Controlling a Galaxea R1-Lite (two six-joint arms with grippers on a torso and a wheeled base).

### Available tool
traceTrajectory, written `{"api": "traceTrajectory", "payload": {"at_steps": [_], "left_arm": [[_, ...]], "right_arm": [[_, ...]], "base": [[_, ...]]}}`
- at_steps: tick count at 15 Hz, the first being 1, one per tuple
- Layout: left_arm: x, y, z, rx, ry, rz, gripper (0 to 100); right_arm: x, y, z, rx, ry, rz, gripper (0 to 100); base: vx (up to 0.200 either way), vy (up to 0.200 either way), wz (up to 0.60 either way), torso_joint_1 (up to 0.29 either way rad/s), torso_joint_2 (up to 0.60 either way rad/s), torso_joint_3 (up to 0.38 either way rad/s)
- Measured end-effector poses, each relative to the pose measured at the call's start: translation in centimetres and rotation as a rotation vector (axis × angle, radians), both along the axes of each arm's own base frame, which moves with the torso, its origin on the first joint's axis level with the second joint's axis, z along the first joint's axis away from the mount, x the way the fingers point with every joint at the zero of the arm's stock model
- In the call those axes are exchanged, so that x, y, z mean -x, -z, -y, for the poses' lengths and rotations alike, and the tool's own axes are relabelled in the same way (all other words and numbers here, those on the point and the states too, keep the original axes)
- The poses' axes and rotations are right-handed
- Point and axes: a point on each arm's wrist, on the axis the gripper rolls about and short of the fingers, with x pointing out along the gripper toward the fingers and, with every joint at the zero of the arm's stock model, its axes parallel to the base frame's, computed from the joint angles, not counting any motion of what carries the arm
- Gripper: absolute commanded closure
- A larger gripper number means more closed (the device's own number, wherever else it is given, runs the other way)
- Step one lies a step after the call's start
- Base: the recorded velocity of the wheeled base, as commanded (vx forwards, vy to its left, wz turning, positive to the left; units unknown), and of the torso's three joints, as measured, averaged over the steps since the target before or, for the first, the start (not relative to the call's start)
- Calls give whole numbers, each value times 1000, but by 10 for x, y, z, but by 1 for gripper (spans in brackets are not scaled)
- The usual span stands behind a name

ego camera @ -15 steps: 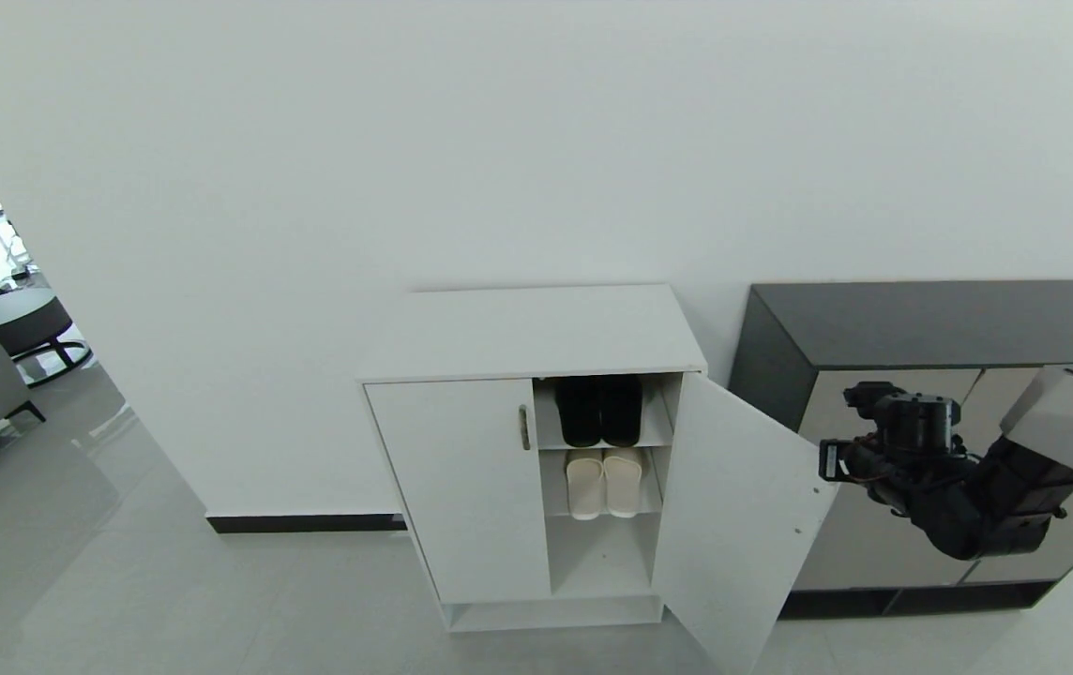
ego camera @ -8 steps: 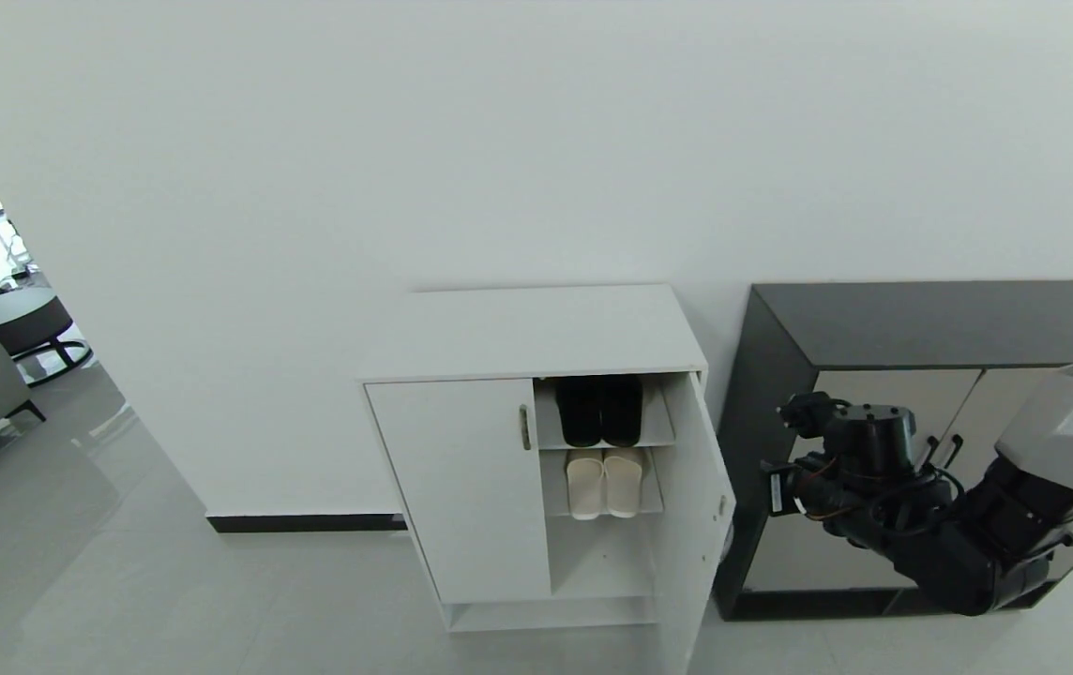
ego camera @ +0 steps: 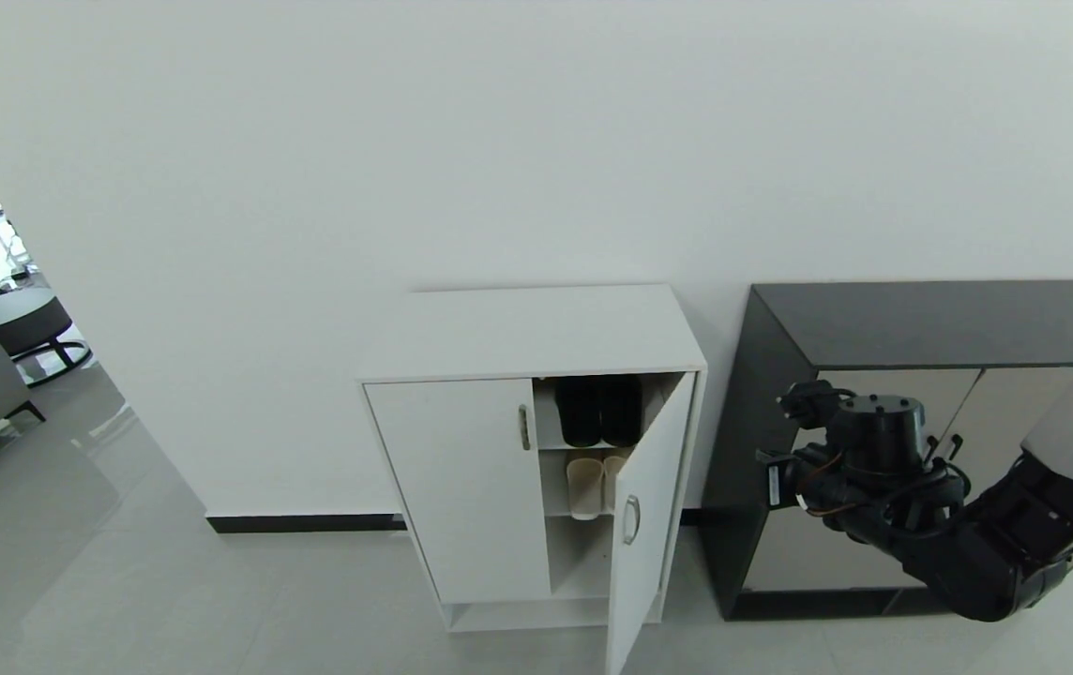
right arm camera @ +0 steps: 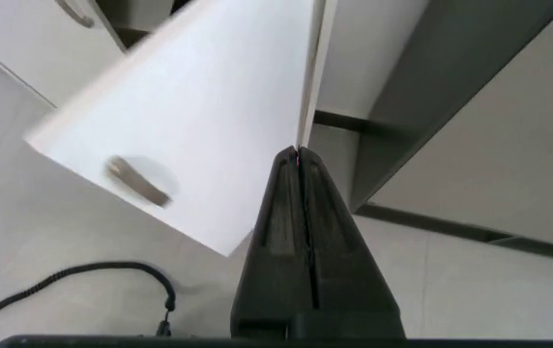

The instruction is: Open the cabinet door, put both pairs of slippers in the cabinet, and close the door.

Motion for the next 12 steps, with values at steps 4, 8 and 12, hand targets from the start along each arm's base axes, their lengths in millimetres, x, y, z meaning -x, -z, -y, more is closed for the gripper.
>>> {"api": "traceTrajectory", "payload": {"at_steps": [4,8,12], "left_arm": [[0,0,0,-1,0,0,100],[0,0,0,-6,-3,0,100],[0,0,0,-6,-3,0,100]], "right_arm": [[5,2,-2,-2,-12,2,100],[21,11,-6,-8,-35,-6,100],[23,20,-17,-45,-55,13,100]], "base": [[0,0,0,0,0,0],[0,0,0,0,0,0],[150,0,0,-1,-1,2]]}}
